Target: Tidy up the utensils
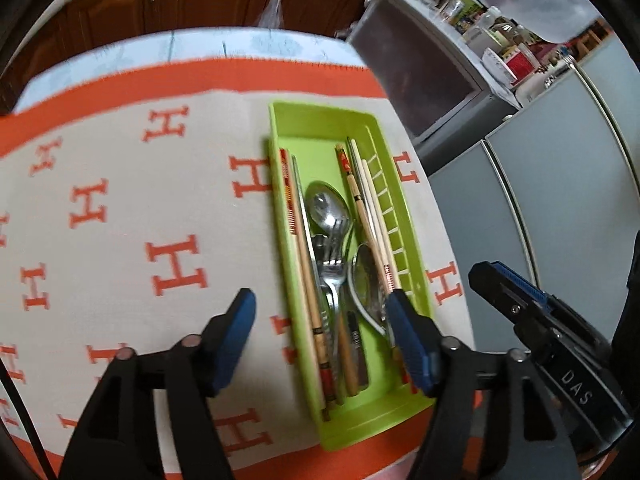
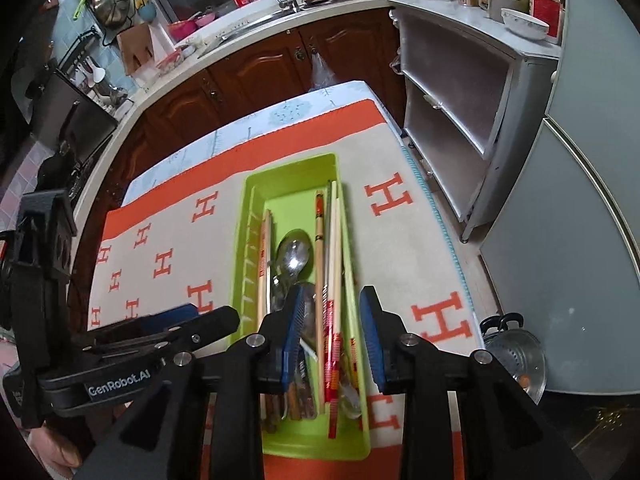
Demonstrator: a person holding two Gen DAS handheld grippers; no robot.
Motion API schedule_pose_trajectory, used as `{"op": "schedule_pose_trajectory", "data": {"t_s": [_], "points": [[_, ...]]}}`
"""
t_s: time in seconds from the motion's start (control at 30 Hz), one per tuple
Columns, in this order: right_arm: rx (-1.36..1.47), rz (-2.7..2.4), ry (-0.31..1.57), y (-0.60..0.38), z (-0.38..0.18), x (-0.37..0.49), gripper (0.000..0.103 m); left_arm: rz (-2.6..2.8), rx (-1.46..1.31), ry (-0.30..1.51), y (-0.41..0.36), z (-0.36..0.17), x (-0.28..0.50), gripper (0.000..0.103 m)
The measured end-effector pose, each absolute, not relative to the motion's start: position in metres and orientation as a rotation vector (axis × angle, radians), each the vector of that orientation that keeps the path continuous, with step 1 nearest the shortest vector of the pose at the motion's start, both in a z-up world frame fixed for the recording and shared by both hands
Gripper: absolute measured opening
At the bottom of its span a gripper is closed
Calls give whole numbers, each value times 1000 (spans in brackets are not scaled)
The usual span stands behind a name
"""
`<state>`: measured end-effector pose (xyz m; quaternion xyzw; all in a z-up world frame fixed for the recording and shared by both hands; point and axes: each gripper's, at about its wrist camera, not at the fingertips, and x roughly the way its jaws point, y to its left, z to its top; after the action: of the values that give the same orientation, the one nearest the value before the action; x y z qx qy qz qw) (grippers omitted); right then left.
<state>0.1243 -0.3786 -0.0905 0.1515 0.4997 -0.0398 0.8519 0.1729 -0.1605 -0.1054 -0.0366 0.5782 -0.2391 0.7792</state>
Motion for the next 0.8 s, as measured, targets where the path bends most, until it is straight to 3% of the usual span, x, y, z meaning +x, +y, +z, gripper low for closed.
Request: {"op": "schedule_pose_trajectory", "data": {"t_s": [0.1,0.3,0.53,0.8], "points": [[306,-70,1047,-370,-87,111,30,-487,-54,1201,-145,-94,162,84],[278,-45,1050,-350,-85,92,33,-435,-18,1122,-115,-71,144,95],[228,-18,1010,-322,-65,66,37,-306,22,1056,-84,-46,119,100],[190,27,933,-286,-34,29,59,-212,-12,1005,-51,-28,99,102]]}}
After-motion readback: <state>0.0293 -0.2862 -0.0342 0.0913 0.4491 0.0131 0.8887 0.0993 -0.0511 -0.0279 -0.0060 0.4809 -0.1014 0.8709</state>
